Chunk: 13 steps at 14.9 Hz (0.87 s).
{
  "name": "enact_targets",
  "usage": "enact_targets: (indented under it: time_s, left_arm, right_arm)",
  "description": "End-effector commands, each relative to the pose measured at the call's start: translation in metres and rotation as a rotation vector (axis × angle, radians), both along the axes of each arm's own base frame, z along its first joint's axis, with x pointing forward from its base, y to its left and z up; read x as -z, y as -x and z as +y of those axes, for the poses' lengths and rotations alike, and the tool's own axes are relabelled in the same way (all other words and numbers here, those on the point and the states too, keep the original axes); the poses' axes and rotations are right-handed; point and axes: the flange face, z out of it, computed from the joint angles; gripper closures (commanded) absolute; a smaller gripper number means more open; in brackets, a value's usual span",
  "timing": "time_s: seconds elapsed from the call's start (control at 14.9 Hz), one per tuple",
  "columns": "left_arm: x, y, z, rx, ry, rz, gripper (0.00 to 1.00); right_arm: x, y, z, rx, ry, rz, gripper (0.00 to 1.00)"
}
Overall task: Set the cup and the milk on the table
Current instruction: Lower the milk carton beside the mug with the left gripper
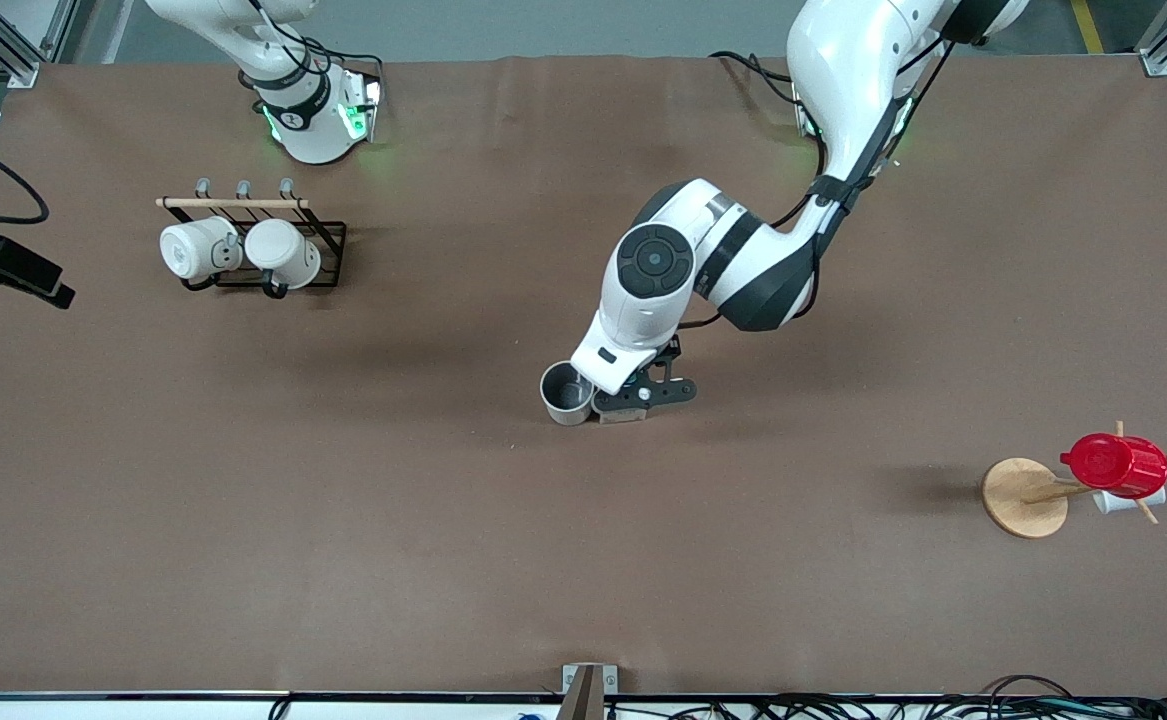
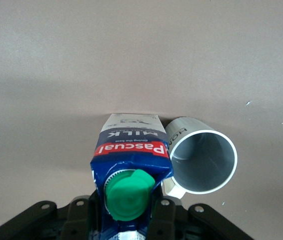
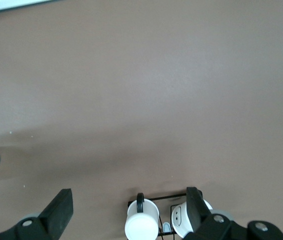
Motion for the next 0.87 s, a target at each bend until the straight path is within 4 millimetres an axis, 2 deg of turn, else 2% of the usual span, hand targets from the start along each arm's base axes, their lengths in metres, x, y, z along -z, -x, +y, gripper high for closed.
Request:
enact_targets:
  time_s: [0.0,0.07,0.13,0.2,0.27,0.34,0.54,0.74,0.81]
  left_arm:
    - [-0.002,-0.003,-0.007,-0.007,-0.004,-0.022,0.68]
    - [-0.002,-0.003,-0.007,-0.008,-0.003,-0.023,0.68]
    - [-0.001,-0.003,-0.007,-0.008,-0.004,-0.022,0.61]
    - [-0.001,-0.004,-0.006,-0.012,-0.004,-0.021,0.44]
    - [0.000,-0.005,-0.004,-0.017,-0.004,-0.019,0.14]
    - [0.001,-0.005,-0.003,-0.016,-0.005,-0.018,0.00]
    - [-0.015,-0.012,0.004,-0.022,0.005,-0.038,0.00]
    - [-0.056,-0.030,0.035,-0.061,0.012,-0.073,0.00]
    - [-0.082,-0.036,0.055,-0.090,0.004,-0.079,0.00]
  right_arm:
    - [-0.009,0.008,-0.002,0.031,-0.001,0.004,0.00]
    - [-0.008,0.009,-0.003,0.032,-0.006,0.015,0.00]
    - [-0.007,0.010,-0.002,0.016,-0.010,0.020,0.00]
    - [-0.005,0.011,-0.001,0.012,-0.011,0.033,0.00]
    - [-0.005,0.011,0.000,0.011,-0.011,0.037,0.00]
    - [-0.006,0.012,0.000,0.011,-0.011,0.036,0.00]
    - [-0.005,0.011,-0.001,0.012,-0.011,0.037,0.00]
    - [-0.005,0.011,-0.001,0.012,-0.011,0.037,0.00]
    - [-0.005,0.011,-0.001,0.014,-0.011,0.037,0.00]
